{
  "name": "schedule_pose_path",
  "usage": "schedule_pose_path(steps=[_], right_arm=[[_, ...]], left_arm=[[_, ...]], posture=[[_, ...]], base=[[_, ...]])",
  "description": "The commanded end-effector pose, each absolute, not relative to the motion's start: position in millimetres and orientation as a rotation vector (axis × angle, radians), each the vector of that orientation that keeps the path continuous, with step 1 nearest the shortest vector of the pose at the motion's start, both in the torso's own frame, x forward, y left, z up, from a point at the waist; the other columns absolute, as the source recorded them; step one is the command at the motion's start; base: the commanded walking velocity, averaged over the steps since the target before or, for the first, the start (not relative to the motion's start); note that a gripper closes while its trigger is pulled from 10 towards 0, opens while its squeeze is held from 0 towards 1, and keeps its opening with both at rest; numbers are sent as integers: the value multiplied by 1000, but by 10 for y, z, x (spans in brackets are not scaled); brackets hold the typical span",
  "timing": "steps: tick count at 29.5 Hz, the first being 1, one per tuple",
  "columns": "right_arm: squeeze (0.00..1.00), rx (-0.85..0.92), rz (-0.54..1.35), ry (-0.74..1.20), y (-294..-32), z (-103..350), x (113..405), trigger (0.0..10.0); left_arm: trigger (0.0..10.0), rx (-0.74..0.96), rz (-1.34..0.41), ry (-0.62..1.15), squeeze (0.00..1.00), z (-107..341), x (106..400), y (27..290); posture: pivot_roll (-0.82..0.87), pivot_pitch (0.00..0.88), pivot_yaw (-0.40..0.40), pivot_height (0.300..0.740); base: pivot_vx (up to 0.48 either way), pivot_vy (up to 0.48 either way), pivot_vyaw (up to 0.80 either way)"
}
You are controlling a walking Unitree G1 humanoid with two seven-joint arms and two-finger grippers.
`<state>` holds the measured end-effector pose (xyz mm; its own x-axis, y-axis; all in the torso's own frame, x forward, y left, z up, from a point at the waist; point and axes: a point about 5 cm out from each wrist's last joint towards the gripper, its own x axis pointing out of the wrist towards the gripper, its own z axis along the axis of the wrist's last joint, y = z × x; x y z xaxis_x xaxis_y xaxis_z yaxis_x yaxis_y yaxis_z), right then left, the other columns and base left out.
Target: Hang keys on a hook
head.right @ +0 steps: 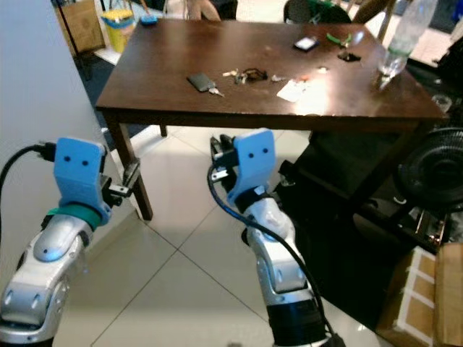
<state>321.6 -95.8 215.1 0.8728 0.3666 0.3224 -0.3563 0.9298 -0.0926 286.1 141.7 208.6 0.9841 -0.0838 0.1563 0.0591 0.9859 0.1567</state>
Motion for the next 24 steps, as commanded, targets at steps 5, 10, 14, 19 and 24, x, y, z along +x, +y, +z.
schedule_pose_path(steps=[5,10,14,19,24], right_arm=[[0,-49,357,-341,-1023,2137,3231,10000],[0,-58,357,-342,-1022,2134,3229,10000],[0,-63,354,-342,-1034,2128,3235,10000],[0,-66,352,-342,-1039,2126,3237,10000],[0,-67,350,-342,-1044,2124,3239,10000]], left_arm=[[10000,152,-91,-160,0,2075,2860,1371],[10000,152,-93,-161,0,2068,2863,1367],[10000,153,-94,-157,0,2047,2867,1361],[10000,154,-96,-154,0,2034,2866,1354],[10000,153,-97,-153,0,2032,2866,1351]], posture=[[-37,76,74,740],[-37,76,74,740],[-37,77,73,740],[-37,77,73,740],[-38,82,73,740]], base=[[439,0,-149],[439,0,0],[436,0,0],[438,0,0],[436,0,0]])
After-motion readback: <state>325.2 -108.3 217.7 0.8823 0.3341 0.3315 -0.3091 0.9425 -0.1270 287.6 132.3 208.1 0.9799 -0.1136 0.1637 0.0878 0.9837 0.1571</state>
